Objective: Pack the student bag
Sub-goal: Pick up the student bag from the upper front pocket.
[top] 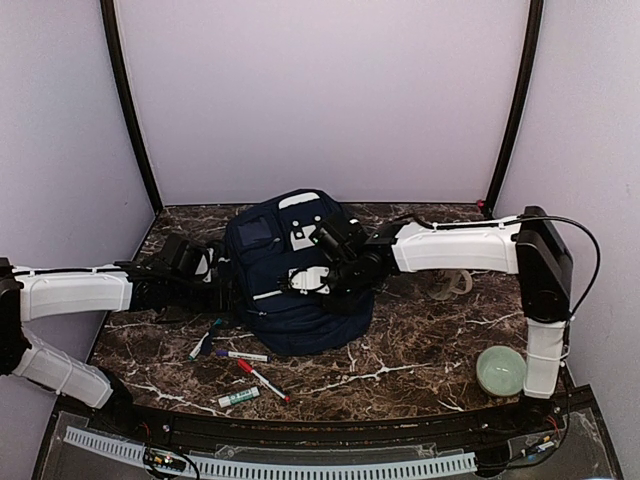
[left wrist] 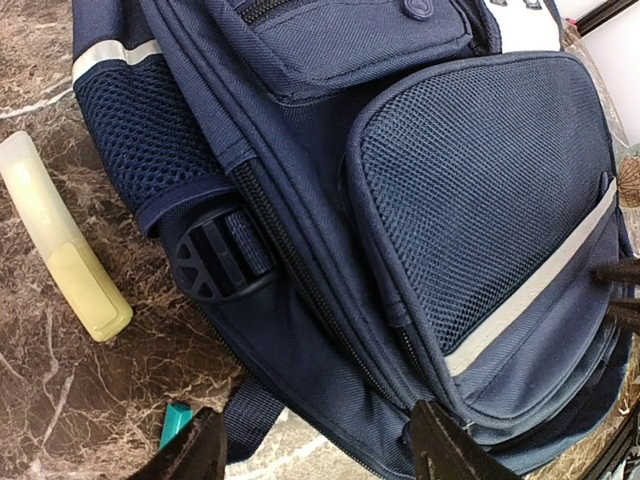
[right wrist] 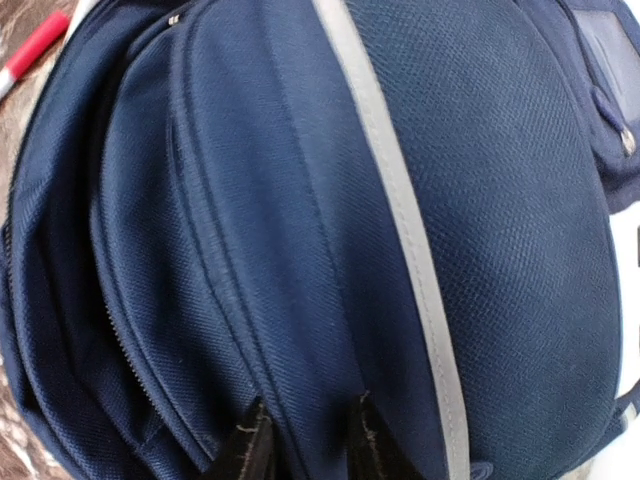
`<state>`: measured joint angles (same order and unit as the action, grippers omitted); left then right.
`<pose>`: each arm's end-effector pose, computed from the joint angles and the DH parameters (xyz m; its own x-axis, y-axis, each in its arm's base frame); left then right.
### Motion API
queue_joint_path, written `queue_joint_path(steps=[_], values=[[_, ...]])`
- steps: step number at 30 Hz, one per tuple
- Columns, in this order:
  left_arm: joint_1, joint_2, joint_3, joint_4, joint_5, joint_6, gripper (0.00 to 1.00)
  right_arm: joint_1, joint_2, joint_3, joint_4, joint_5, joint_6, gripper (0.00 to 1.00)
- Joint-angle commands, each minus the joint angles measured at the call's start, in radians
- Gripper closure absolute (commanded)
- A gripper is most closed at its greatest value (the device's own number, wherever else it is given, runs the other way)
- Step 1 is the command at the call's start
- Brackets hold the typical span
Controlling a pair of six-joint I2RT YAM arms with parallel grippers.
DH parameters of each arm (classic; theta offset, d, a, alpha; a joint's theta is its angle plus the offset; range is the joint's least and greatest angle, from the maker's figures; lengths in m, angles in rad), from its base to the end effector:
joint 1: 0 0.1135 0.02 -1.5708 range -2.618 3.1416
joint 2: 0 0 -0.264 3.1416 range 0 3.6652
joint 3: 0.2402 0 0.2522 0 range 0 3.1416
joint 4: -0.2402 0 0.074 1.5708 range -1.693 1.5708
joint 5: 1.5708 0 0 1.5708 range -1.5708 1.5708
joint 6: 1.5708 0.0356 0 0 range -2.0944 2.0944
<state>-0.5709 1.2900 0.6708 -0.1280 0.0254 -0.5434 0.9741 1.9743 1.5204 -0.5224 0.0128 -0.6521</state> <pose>0.2196 -0.1421 0.1994 -0.7769 -0.1154 -0.6190 0.1802 0.9012 -0.3941 0.2428 0.3567 0.2120 0.1295 -0.8892 -0.4387 -0.9367 0.0354 -0.3483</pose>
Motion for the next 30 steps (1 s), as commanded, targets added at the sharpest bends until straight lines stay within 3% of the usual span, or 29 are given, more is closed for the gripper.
queue_joint_path(steps=[1,7,13,15,16,18,24,30], values=[[0.004,-0.035,-0.02,-0.008,-0.018,0.004,0.35,0.001,-0.013,0.053,0.076,0.084,0.043,0.94],[0.003,-0.037,-0.036,-0.018,-0.048,-0.01,0.35,0.001,-0.085,0.077,0.075,0.084,0.065,0.99],[0.003,0.068,0.011,-0.004,-0.087,-0.048,0.29,-0.001,-0.102,0.073,0.091,0.121,0.076,1.0],[0.003,0.133,0.058,0.006,-0.098,-0.04,0.29,-0.001,-0.11,0.071,0.088,0.115,0.082,1.0],[0.004,0.288,0.197,0.003,-0.105,-0.004,0.29,0.0,-0.143,0.067,0.067,0.093,0.096,1.0],[0.003,0.369,0.274,0.013,-0.092,0.011,0.31,0.0,-0.168,0.057,0.054,0.085,0.103,1.0],[0.003,0.492,0.45,0.09,-0.021,0.021,0.33,-0.003,-0.254,-0.057,0.115,0.085,0.131,1.0],[0.003,0.529,0.523,0.005,-0.053,0.038,0.33,-0.042,-0.197,-0.048,0.153,0.125,0.127,1.0]])
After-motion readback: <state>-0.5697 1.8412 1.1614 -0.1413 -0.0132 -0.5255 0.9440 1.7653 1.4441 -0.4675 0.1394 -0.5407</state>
